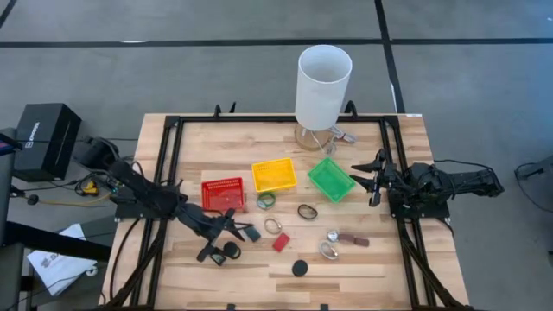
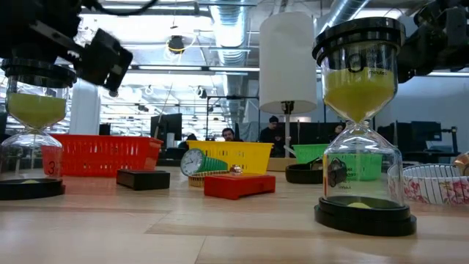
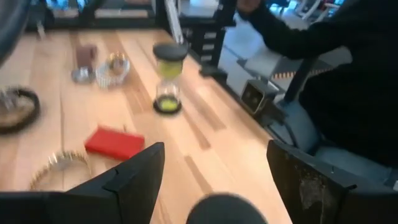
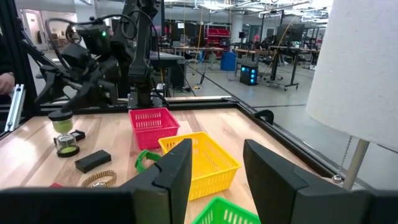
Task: Pick & Place Office items
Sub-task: Put the left black hourglass into the red basket
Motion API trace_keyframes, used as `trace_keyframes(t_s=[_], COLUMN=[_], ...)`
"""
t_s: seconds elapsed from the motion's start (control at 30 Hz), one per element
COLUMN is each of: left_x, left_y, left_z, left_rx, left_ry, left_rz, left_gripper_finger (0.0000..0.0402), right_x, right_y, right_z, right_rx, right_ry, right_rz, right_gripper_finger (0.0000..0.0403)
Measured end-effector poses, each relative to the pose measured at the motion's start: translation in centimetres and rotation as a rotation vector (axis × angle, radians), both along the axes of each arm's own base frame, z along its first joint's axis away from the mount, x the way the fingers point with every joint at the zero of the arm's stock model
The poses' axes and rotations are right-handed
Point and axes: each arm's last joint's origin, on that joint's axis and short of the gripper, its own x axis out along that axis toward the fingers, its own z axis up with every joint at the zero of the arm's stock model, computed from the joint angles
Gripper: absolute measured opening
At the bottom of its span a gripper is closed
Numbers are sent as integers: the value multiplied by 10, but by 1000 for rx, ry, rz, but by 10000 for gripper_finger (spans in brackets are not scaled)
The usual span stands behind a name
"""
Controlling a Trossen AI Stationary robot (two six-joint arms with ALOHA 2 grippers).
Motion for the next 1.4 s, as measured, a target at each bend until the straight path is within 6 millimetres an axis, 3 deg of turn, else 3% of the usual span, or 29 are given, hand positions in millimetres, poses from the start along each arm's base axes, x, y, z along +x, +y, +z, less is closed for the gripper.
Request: trace_keyframes(t_s=[0.33,0.57,1.4], left_x=[3,2,-3], left_y=[-2,-4,-10], left_z=[-14,-9,-21], left_rx=[11,12,79], left_ry=[70,20,85], left_rz=[8,-11,-10], left_gripper_finger=[277,277,277], right_x=[0,0,0], right_y=[0,0,0], right_z=[0,0,-3], right_rx=[0,0,-3], right_ry=[0,1,29], right_rz=[1,1,1], right_gripper_finger=[136,136,136])
